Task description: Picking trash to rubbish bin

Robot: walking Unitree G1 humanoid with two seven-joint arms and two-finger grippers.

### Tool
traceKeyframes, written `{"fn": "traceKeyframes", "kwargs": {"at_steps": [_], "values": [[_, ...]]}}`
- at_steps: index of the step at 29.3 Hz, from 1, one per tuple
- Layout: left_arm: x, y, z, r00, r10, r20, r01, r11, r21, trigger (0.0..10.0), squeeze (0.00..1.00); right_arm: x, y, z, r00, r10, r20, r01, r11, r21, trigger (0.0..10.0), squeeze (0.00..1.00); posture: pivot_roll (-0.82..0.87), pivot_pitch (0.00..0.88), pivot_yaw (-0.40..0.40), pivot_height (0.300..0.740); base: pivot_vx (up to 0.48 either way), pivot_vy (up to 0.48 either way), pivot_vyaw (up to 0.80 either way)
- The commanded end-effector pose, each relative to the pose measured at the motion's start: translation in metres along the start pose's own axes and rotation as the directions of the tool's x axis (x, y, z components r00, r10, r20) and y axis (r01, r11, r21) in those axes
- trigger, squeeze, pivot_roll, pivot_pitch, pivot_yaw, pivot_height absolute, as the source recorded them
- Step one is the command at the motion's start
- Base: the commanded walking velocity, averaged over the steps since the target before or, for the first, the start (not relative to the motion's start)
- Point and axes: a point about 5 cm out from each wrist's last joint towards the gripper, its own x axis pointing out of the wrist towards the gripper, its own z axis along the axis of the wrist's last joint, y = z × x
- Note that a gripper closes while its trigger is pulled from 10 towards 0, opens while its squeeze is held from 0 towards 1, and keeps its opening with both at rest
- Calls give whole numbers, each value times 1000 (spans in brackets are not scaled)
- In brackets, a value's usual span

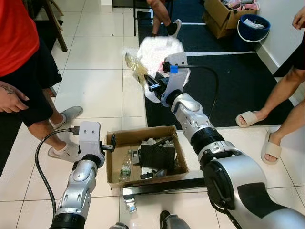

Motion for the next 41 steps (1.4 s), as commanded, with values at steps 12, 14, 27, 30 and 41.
{"fn": "traceKeyframes", "kwargs": {"at_steps": [12, 14, 27, 30, 41], "values": [[1, -4, -10, 999, -3, -44, 3, 1000, 1, 10000, 0, -74, -27, -96, 964, -184, -191, 207, 972, 109, 10000, 0, 20, 255, -13, 740, 0, 0, 0], [2, -5, -10, 999, -3, -44, 3, 1000, -4, 10000, 0, -109, -36, -125, 929, -263, -262, 296, 951, 93, 10000, 0, 9, 237, -15, 740, 0, 0, 0], [-9, -11, -22, 998, -32, -57, 31, 999, -7, 10000, 0, -190, -39, -158, 838, -445, -315, 463, 886, -19, 10000, 0, -26, 186, 0, 740, 0, 0, 0], [-12, -10, -25, 998, -28, -63, 28, 1000, -15, 10000, 0, -189, -39, -152, 836, -463, -293, 466, 882, -62, 10000, 0, -34, 165, 0, 740, 0, 0, 0], [-6, -17, -15, 999, -38, -26, 37, 999, -29, 10000, 0, -171, -26, -137, 873, -424, -240, 429, 903, -32, 10000, 0, -14, 135, -15, 740, 0, 0, 0]]}}
